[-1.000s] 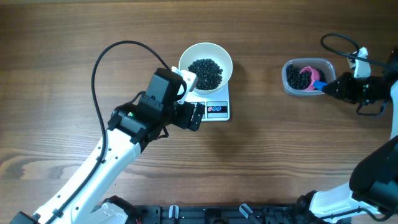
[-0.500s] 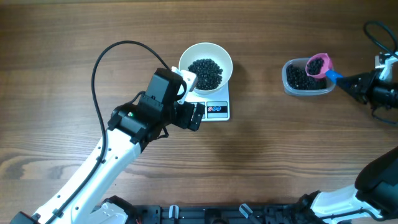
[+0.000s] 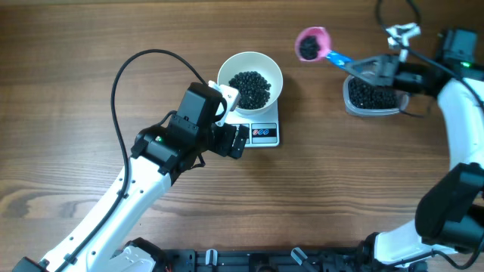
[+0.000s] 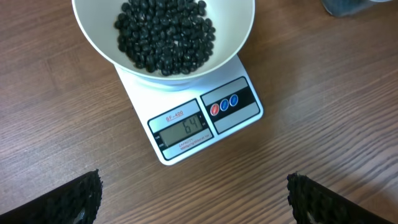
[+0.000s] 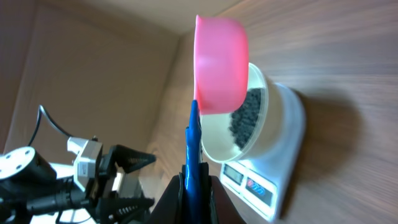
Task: Scoop item into bowl and weigh 150g on scale
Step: 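Carry the scoop over the white bowl and tip beans in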
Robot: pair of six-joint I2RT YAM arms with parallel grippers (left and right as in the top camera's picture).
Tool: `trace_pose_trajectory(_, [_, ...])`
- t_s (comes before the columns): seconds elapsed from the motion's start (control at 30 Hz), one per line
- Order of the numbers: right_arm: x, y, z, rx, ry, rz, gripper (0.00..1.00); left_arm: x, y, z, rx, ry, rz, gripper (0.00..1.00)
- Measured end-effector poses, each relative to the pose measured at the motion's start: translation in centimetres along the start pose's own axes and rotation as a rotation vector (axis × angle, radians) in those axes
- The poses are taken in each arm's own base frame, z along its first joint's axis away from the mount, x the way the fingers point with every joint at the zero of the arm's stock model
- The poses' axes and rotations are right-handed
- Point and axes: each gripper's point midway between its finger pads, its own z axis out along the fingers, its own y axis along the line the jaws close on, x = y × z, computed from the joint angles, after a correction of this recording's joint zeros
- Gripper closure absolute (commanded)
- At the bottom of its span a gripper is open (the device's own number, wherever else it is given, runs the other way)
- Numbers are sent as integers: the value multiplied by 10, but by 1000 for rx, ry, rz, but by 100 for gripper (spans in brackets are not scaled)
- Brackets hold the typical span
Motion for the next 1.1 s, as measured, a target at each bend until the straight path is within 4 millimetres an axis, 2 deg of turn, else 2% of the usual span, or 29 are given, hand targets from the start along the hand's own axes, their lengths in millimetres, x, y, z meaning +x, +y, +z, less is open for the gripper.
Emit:
trace_pose_trajectory(0.1, [8, 26, 41, -60, 74, -62, 96, 0, 0, 0, 0, 0, 0, 0])
trace_pose_trajectory(0.17, [17, 38, 60, -81, 120, -82, 96, 0, 0, 0, 0, 0, 0, 0])
trace_pose_trajectory(0.3, [30, 26, 91, 71, 170, -152, 96, 0, 0, 0, 0, 0, 0, 0])
trace_pose_trajectory(0.47, [34, 20, 121, 199, 195, -379, 96, 0, 0, 0, 0, 0, 0, 0])
trace_pose_trajectory(0.77, [38, -1, 136, 410, 246, -622, 96, 0, 0, 0, 0, 0, 0, 0])
trace_pose_trajectory(0.9, [42, -2, 142, 455, 289, -756, 96, 0, 0, 0, 0, 0, 0, 0])
trace_pose_trajectory(1.1, [46, -2, 147, 481, 314, -827, 96, 0, 0, 0, 0, 0, 0, 0])
